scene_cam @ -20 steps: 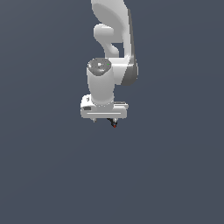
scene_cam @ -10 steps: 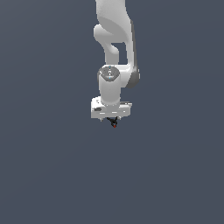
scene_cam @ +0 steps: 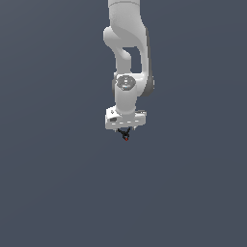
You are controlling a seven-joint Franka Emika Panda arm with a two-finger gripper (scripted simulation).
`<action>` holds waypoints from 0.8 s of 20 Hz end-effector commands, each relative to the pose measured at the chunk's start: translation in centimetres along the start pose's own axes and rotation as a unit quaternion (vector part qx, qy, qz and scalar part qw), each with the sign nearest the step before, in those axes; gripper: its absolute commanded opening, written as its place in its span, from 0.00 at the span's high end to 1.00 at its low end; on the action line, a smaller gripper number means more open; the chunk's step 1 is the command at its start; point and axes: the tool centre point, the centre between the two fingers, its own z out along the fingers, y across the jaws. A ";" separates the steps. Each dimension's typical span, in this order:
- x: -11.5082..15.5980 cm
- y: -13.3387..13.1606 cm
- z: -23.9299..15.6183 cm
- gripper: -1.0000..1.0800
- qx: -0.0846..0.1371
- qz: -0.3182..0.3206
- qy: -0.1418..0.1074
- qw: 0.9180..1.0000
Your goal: Pick up the object and move it to a goal position.
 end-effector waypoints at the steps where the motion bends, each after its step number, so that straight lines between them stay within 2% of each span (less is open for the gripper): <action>1: -0.3 -0.2 0.2 0.04 0.000 -0.003 0.001 1.000; 8: -0.2 -0.1 0.9 0.04 0.000 -0.002 0.000 1.000; 16: -0.4 -0.2 4.3 0.04 0.000 -0.003 0.001 1.000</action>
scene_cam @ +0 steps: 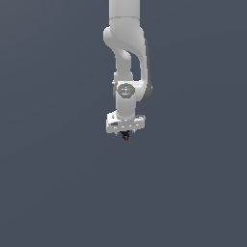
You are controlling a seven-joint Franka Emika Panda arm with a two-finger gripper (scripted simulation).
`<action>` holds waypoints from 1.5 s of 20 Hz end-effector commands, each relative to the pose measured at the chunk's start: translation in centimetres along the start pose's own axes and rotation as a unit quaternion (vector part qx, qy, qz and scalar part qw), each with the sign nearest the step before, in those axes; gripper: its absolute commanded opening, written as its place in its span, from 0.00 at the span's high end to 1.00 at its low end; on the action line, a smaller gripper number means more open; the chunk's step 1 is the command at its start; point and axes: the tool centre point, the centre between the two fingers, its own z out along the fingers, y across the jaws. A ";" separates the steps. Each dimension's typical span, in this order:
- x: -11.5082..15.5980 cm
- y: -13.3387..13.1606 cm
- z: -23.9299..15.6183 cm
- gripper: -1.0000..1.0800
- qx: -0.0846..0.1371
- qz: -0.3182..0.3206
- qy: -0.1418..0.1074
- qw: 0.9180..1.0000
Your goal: Pick up the object and move it to a goal position.
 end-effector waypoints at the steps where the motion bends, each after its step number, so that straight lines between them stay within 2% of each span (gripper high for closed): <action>1: 0.0 0.0 0.9 0.04 0.000 0.000 0.000 1.000; 6: 0.0 0.0 1.6 0.04 0.000 0.000 0.000 1.000; 7: 0.0 0.0 1.6 1.00 0.000 0.000 0.000 1.000; 21: 0.3 -0.2 1.5 1.00 0.000 0.000 0.000 1.000; 30: 3.4 -2.1 1.4 1.00 0.000 0.000 0.000 1.000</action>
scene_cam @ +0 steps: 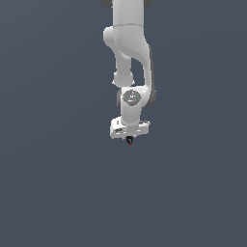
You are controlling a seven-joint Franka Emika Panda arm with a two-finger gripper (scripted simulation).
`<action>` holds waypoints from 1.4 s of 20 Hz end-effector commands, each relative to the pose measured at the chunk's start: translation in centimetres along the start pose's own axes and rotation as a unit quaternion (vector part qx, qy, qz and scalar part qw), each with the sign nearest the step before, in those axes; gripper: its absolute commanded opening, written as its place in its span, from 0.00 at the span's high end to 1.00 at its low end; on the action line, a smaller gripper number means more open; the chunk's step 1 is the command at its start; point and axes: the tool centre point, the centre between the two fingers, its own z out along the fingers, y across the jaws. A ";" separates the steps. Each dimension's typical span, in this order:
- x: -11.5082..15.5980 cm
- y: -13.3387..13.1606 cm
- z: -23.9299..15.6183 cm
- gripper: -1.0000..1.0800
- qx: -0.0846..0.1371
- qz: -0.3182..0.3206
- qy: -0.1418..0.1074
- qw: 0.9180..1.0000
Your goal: Pick up the object and move it to a goal position.
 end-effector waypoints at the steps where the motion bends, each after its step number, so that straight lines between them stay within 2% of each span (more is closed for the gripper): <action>1: 1.2 -0.8 -0.1 1.00 0.000 0.000 0.000 1.000; 16: 10.4 -6.4 -0.3 1.00 0.000 0.000 0.000 1.000; 28: 16.3 -9.9 -0.5 1.00 0.000 0.000 0.000 1.000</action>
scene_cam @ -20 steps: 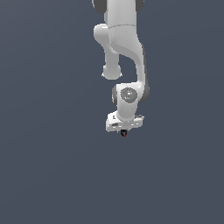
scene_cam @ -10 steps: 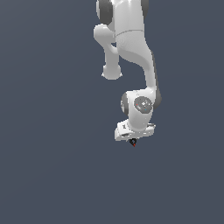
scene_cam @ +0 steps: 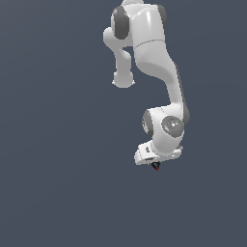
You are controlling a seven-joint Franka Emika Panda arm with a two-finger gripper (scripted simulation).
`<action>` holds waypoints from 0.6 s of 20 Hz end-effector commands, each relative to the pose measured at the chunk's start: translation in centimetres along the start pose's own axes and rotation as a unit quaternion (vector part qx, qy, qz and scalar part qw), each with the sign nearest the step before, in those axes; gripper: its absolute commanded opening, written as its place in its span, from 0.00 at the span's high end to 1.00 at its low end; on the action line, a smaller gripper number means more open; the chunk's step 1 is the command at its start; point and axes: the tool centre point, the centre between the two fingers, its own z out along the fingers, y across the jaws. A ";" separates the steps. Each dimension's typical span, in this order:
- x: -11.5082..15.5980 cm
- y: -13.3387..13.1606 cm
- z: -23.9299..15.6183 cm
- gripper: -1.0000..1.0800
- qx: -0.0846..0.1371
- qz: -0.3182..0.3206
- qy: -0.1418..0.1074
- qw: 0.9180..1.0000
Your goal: Pick up the object and move it to a goal position.
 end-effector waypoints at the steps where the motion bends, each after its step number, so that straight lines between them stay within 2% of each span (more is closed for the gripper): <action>1: 1.1 -0.6 0.0 1.00 0.000 0.000 0.000 1.000; 12: 3.5 -1.9 -0.1 1.00 0.000 0.000 0.000 1.000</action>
